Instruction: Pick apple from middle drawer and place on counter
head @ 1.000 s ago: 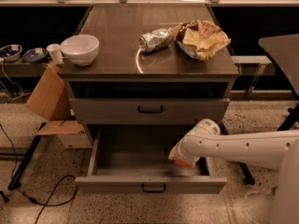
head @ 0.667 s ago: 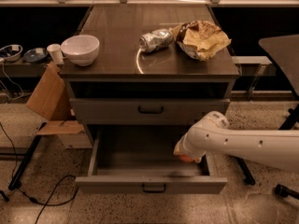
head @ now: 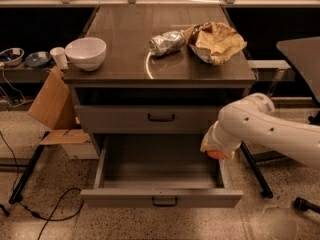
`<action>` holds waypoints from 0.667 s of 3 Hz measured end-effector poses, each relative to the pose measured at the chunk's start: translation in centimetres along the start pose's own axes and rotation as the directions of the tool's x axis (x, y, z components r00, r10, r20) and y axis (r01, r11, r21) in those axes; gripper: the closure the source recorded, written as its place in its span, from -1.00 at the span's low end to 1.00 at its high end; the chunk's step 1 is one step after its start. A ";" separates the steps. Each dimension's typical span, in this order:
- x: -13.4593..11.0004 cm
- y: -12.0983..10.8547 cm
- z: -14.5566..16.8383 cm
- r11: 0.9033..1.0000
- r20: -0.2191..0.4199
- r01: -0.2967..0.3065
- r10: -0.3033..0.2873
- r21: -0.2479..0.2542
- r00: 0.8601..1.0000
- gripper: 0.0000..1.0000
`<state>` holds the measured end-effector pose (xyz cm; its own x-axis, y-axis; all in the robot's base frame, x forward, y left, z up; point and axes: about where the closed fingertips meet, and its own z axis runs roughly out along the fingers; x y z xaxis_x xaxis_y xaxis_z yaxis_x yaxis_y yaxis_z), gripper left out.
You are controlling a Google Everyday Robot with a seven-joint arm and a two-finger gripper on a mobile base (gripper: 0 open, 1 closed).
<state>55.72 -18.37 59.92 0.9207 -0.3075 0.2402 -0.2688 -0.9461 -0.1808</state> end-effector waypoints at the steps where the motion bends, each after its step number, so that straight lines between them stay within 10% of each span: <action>1: 0.8 1.2 -8.4 0.999 -0.014 0.003 -0.003 -0.042 1.000 1.00; 2: 0.8 1.2 -8.4 0.999 -0.014 0.003 -0.003 -0.042 1.000 1.00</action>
Offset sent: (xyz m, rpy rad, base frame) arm -0.0150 -0.0204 0.0714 -0.0330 -0.0072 -0.0109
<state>53.78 -20.62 67.90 0.9176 -0.3058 0.2541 -0.2781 -0.9504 -0.1395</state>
